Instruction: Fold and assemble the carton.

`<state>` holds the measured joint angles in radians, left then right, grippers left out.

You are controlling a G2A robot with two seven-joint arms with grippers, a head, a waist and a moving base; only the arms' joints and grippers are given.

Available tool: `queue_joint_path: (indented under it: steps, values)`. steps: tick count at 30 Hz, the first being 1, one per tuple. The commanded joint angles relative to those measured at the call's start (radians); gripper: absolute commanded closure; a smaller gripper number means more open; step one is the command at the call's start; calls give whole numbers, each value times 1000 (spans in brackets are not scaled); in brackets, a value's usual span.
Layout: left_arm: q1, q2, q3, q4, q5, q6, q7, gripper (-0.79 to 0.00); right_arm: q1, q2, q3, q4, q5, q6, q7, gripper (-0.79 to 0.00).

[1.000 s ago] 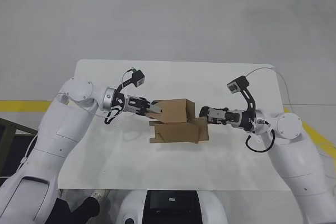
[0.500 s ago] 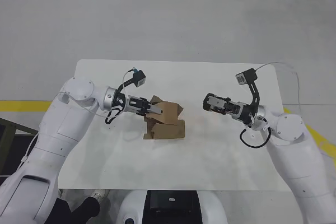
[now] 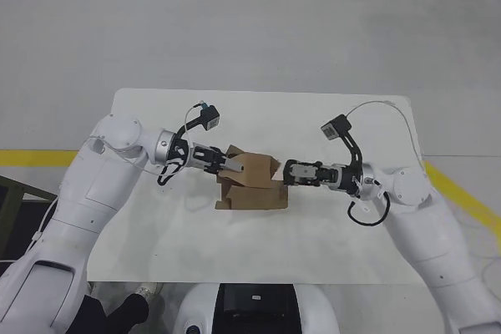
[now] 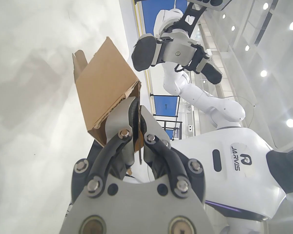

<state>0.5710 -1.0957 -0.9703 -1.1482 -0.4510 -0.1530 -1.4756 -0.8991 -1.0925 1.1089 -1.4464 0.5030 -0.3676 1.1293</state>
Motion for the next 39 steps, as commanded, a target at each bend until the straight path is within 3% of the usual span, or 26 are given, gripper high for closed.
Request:
queue_joint_path:
  steps: [1, 15, 25, 30, 39]
  values:
    - [0, 0, 0, -2, -3, 0, -4, 0, 11, -5, -18, 17, 6, -5, 7, -785]
    - [3, 2, 0, -13, -7, -3, -14, 0, 70, -39, -110, 138, 51, -25, 34, -785]
    - [6, 3, 0, -15, -10, -2, -14, 0, 98, -73, -168, 239, 196, -56, 101, -785]
    - [9, 5, -5, -16, -12, -2, -12, 0, 111, -83, -161, 277, 257, -97, 137, -785]
    - [13, 7, -8, -22, -12, -3, -12, 0, 118, -88, -120, 323, 391, -72, 251, -785]
